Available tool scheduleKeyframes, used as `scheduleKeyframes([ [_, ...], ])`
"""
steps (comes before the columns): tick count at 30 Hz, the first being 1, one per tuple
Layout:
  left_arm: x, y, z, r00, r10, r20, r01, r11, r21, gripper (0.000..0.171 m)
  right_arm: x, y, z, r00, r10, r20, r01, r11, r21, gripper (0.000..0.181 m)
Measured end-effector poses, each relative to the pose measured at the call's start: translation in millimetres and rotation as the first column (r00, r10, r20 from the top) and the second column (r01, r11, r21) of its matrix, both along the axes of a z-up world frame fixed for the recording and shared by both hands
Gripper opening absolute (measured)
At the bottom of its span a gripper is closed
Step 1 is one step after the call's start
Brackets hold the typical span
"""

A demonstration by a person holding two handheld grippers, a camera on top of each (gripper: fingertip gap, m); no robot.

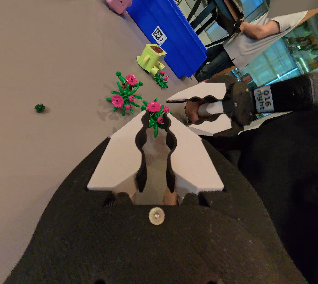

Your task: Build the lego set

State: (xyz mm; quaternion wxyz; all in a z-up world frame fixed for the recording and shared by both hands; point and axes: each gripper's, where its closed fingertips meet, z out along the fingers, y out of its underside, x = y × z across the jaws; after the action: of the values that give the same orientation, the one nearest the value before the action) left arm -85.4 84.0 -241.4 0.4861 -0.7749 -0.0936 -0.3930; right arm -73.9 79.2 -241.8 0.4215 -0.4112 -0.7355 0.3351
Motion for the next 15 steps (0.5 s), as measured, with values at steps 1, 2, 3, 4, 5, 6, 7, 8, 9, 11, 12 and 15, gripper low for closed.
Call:
scheduleKeyframes([
  [1, 0.9, 0.1, 0.1, 1.000, -0.003, 0.008, 0.003, 1.000, 0.000, 0.014, -0.4, 1.5, 1.6, 1.000, -0.012, -0.027, 0.014, 0.997, 0.079, 0.030],
  [2, 1.9, 0.3, 0.3, 1.000, -0.008, 0.012, 0.008, 1.000, 0.002, 0.013, -0.8, 2.4, 2.6, 0.999, -0.018, -0.051, 0.025, 0.988, 0.150, 0.030],
  [3, 3.3, 0.4, 0.5, 1.000, -0.014, 0.014, 0.014, 1.000, 0.003, 0.014, -1.0, 1.9, 2.1, 0.998, -0.013, -0.067, 0.027, 0.978, 0.209, 0.029],
  [4, 4.9, 0.4, 0.7, 1.000, -0.022, 0.016, 0.022, 1.000, 0.003, 0.014, -1.2, 1.1, 0.1, 0.997, -0.007, -0.072, 0.025, 0.967, 0.254, 0.029],
  [5, 7.0, 0.1, 1.0, 0.999, -0.033, 0.018, 0.033, 0.999, 0.004, 0.014, -1.6, 0.4, -2.9, 0.998, -0.001, -0.069, 0.021, 0.958, 0.285, 0.029],
  [6, 9.6, -0.2, 1.2, 0.999, -0.048, 0.023, 0.048, 0.999, 0.003, 0.014, -2.1, 0.3, -6.1, 0.998, 0.001, -0.063, 0.019, 0.951, 0.307, 0.029],
  [7, 12.2, -0.6, 1.1, 0.998, -0.063, 0.028, 0.063, 0.998, 0.000, 0.014, -3.0, 1.4, -8.4, 0.998, -0.006, -0.060, 0.025, 0.945, 0.325, 0.029],
  [8, 14.3, -1.0, 1.1, 0.997, -0.075, 0.032, 0.075, 0.997, -0.001, 0.013, -3.2, 2.1, -10.3, 0.998, -0.007, -0.058, 0.026, 0.939, 0.343, 0.026],
  [9, 15.3, -0.9, 1.3, 0.996, -0.080, 0.037, 0.080, 0.997, 0.000, 0.014, -3.0, 2.2, -11.2, 0.998, -0.002, -0.057, 0.023, 0.934, 0.358, 0.022],
  [11, 15.8, -0.8, 4.8, 0.995, -0.086, 0.056, 0.085, 0.996, 0.020, 0.019, -2.8, 2.5, -10.7, 0.998, 0.000, -0.066, 0.024, 0.930, 0.367, 0.017],
  [12, 15.6, -0.6, 7.9, 0.994, -0.088, 0.070, 0.086, 0.996, 0.038, 0.024, -2.9, 2.8, -10.1, 0.998, -0.001, -0.068, 0.025, 0.935, 0.353, 0.016],
  [15, 5.8, 1.8, 18.0, 0.996, -0.032, 0.079, 0.024, 0.994, 0.103, 0.046, -3.9, 10.0, -3.3, 0.995, -0.050, -0.087, 0.069, 0.971, 0.227, 0.016],
])
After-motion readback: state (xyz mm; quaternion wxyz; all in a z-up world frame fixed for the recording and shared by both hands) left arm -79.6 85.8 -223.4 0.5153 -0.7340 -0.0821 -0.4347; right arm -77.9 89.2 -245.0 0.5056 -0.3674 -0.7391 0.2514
